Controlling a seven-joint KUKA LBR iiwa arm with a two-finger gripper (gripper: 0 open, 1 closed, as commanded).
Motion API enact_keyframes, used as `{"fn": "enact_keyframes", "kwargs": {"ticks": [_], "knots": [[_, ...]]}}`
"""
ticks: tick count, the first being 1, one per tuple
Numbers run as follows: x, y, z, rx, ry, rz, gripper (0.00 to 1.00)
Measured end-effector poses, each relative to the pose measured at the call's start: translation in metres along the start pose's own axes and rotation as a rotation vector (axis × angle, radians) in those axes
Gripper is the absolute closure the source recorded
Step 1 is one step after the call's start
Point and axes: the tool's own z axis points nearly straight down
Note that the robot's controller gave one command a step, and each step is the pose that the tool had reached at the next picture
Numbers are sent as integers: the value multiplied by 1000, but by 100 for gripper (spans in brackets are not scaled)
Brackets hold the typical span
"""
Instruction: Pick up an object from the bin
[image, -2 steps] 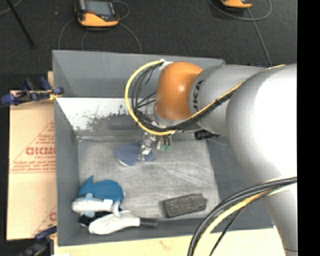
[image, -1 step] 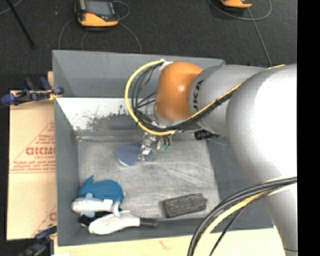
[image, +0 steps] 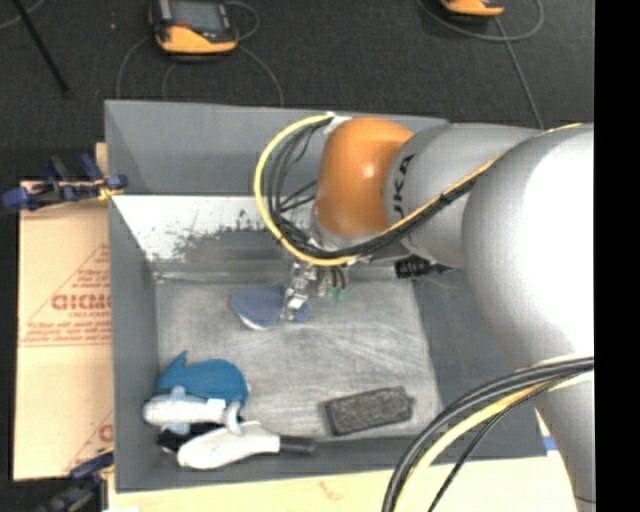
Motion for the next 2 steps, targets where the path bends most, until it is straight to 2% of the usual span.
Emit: {"fn": "enact_keyframes", "kwargs": {"ticks": [1,2], "knots": [[-8,-5,-2,0,-3,1,100],[-2,10,-47,2,9,-4,100]]}}
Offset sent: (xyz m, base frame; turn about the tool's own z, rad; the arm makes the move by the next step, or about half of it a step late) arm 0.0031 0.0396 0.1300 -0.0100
